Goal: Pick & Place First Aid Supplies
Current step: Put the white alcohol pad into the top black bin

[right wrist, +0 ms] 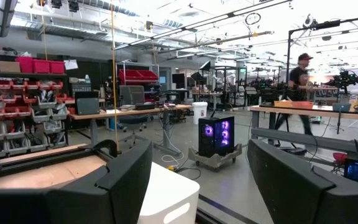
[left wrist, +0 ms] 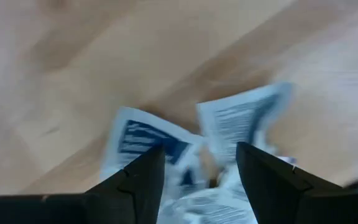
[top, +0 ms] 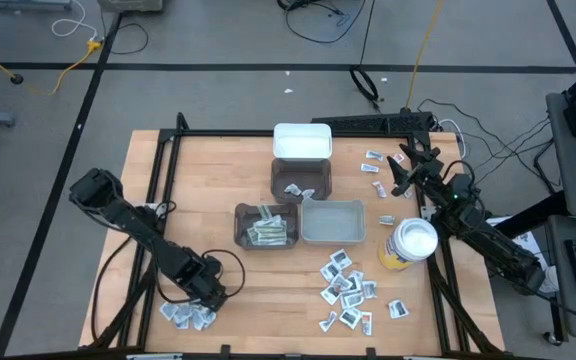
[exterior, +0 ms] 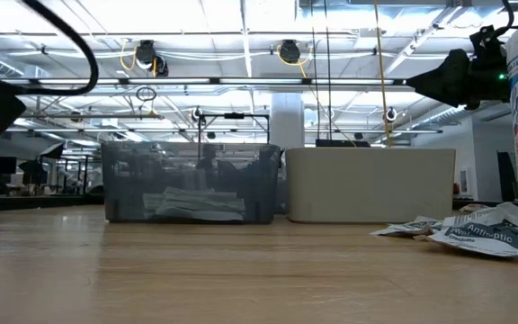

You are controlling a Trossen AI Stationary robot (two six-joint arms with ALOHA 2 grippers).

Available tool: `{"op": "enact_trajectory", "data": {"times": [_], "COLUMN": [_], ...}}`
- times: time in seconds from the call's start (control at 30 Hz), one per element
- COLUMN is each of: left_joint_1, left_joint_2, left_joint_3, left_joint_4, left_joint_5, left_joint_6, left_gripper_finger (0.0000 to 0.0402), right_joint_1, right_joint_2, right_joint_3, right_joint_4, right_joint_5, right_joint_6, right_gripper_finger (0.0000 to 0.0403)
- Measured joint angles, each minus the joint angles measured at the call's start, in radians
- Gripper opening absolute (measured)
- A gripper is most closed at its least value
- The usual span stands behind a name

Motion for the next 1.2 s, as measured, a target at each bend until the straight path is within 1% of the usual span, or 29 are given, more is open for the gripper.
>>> {"op": "enact_trajectory", "data": {"times": [0.23, 0.4, 0.5, 0.63, 0.83, 0.87, 1.07, 1.2], "left_joint_1": [0.000, 0.000, 0.000, 0.004, 0.005, 0.008, 0.028, 0.043], "left_joint_2": [-0.002, -0.002, -0.002, 0.014, 0.033, 0.033, 0.033, 0.008], "left_joint_3": [0.000, 0.000, 0.000, 0.000, 0.002, 0.002, 0.001, -0.003], "left_joint_4": [-0.037, -0.037, -0.038, -0.038, -0.037, -0.035, -0.034, -0.065], "left_joint_5": [-0.007, -0.040, -0.048, -0.056, -0.045, -0.043, -0.012, 0.013], "left_joint_6": [0.000, 0.024, 0.037, 0.038, 0.074, 0.082, 0.102, 0.101], "left_gripper_finger": [0.0183, 0.0175, 0.0160, 0.0112, 0.0018, 0.0010, 0.0003, 0.0009], "right_joint_1": [0.000, 0.000, 0.000, 0.000, 0.000, 0.000, 0.000, 0.000], "right_joint_2": [0.000, 0.000, 0.000, 0.000, 0.000, 0.000, 0.000, 0.000], "right_joint_3": [0.000, 0.000, 0.000, 0.000, 0.000, 0.000, 0.000, 0.000], "right_joint_4": [0.000, 0.000, 0.000, 0.000, 0.000, 0.000, 0.000, 0.000], "right_joint_5": [0.000, 0.000, 0.000, 0.000, 0.000, 0.000, 0.000, 0.000], "right_joint_6": [0.000, 0.000, 0.000, 0.000, 0.000, 0.000, 0.000, 0.000], "right_gripper_finger": [0.0263, 0.0263, 0.0263, 0.0263, 0.0263, 0.0263, 0.0263, 0.0263]}}
